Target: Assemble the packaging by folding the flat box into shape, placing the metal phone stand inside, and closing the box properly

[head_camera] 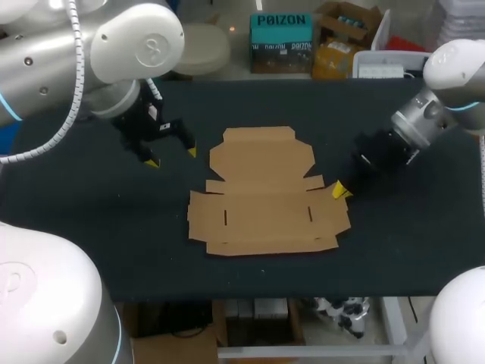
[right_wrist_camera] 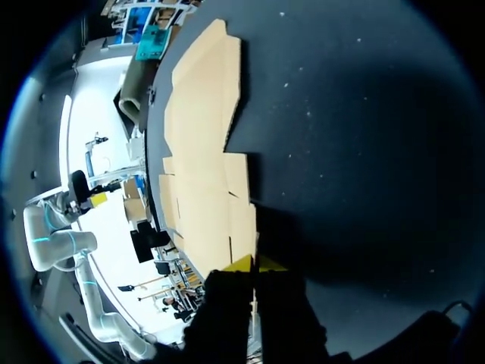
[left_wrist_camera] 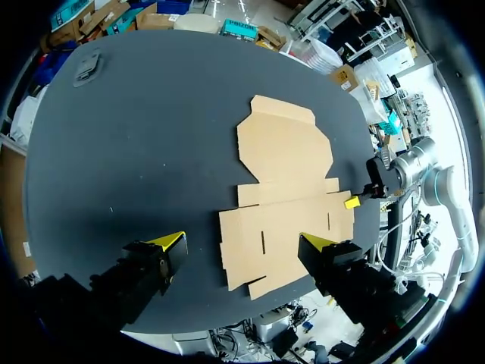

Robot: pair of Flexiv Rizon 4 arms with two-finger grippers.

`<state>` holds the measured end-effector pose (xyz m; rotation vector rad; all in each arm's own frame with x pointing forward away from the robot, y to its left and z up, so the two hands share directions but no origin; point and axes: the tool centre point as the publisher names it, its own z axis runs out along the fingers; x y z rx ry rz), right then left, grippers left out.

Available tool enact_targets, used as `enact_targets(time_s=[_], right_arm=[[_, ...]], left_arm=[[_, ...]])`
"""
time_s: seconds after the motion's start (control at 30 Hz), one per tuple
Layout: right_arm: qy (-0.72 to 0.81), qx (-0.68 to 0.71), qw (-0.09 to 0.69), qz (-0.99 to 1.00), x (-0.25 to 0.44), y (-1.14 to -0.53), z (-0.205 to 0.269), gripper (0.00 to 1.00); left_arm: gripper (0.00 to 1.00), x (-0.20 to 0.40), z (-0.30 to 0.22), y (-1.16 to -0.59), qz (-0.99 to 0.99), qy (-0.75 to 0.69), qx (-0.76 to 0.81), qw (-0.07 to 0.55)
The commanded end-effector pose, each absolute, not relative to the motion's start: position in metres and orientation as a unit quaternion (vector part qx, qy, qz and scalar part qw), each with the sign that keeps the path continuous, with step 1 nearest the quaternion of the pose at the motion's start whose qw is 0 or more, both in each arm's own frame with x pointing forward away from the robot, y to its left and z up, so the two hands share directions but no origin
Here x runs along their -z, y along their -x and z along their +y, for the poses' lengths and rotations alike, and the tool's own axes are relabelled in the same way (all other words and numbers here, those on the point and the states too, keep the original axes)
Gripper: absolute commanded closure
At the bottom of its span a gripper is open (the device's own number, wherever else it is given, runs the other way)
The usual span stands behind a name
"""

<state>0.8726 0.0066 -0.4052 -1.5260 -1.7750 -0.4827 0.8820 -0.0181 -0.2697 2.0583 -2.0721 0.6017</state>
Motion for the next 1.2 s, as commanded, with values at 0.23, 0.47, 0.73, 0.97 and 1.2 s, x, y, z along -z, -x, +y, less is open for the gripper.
enact_targets(time_s=[0.23, 0.47, 0.73, 0.97, 1.2], right_arm=[[0.602, 0.201, 0.351, -0.688, 0.402, -0.859, 0.007, 0.58], [0.601, 0.211, 0.336, -0.694, 0.381, -0.866, -0.009, 0.00], [0.601, 0.241, 0.306, -0.698, 0.342, -0.862, -0.039, 0.00], [0.600, 0.226, 0.321, -0.697, 0.362, -0.854, -0.022, 0.00], [0.623, 0.222, 0.317, -0.680, 0.378, -0.848, -0.017, 0.03]], left_arm=[[0.00, 0.270, -0.019, -0.882, -0.692, -0.688, -0.201, 0.079], [0.00, 0.270, -0.019, -0.882, -0.692, -0.688, -0.201, 0.079], [0.00, 0.270, -0.019, -0.882, -0.692, -0.688, -0.201, 0.079], [0.00, 0.270, -0.019, -0.882, -0.692, -0.688, -0.201, 0.079], [0.00, 0.270, -0.019, -0.882, -0.692, -0.688, -0.201, 0.079]])
